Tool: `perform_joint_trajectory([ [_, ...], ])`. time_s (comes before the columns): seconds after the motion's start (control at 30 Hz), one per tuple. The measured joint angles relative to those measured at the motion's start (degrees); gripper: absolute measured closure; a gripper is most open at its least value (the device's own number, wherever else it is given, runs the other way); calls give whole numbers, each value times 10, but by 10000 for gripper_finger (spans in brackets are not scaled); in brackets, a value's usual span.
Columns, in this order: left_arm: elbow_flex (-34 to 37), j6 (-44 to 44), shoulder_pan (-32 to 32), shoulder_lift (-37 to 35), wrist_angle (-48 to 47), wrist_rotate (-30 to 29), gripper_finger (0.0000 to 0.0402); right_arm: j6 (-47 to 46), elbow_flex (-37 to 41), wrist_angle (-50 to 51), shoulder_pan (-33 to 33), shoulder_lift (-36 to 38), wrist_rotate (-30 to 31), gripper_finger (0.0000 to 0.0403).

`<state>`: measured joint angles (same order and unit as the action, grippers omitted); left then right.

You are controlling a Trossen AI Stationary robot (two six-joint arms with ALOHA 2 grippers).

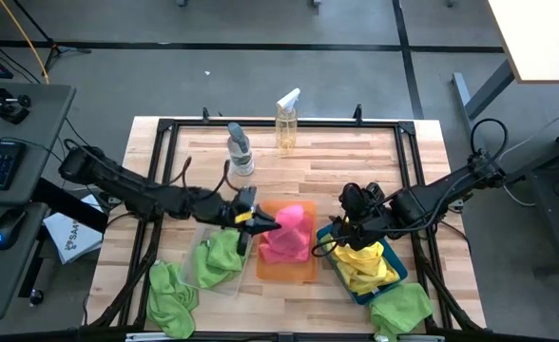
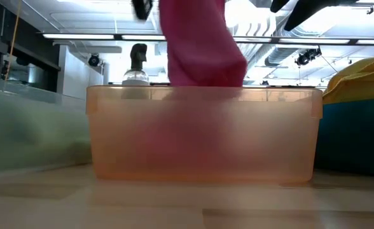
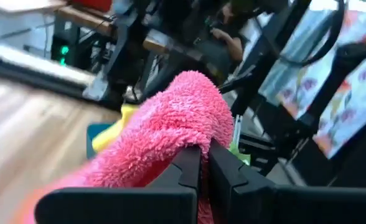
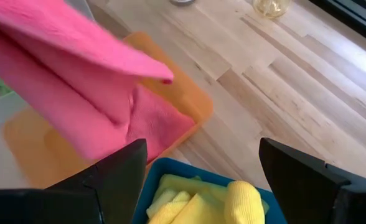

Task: Sort microfiber towel by color & place in baskets
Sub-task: Put the pink microfiber cloth into the orange bin

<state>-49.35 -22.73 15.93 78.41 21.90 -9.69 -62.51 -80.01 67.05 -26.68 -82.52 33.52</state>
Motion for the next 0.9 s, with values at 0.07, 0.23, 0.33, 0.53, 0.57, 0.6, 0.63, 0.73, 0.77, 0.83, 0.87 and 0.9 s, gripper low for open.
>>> perform_joint_trajectory([
  [0.07,47,-44,10,0,24,-38,401,0,0,0,0,0,5,96],
  [0.23,103,-154,14,12,21,-88,401,0,0,0,0,0,17,96],
  [0.33,91,-152,13,35,21,-61,401,-1,0,0,0,1,30,96],
  [0.53,36,-117,10,108,-19,-18,401,-4,0,0,0,1,40,96],
  [0.57,29,-121,8,122,-38,-7,401,-5,0,0,0,1,40,96],
  [0.6,21,-130,4,135,-52,5,399,-5,0,0,0,1,40,96],
  [0.63,14,-139,2,148,-60,17,395,-5,0,0,0,1,40,96],
  [0.73,-12,-141,-3,178,-82,60,373,-6,0,-1,0,1,40,96],
  [0.77,-21,-133,-5,185,-91,74,363,-6,0,-3,0,1,40,96],
  [0.83,-42,-117,-6,193,-120,95,336,-6,0,-2,0,1,40,96],
  [0.87,-54,-103,-6,194,-137,103,321,-6,0,-2,0,1,40,96],
  [0.9,-67,-88,-8,194,-159,108,306,-6,0,-2,0,1,40,96],
])
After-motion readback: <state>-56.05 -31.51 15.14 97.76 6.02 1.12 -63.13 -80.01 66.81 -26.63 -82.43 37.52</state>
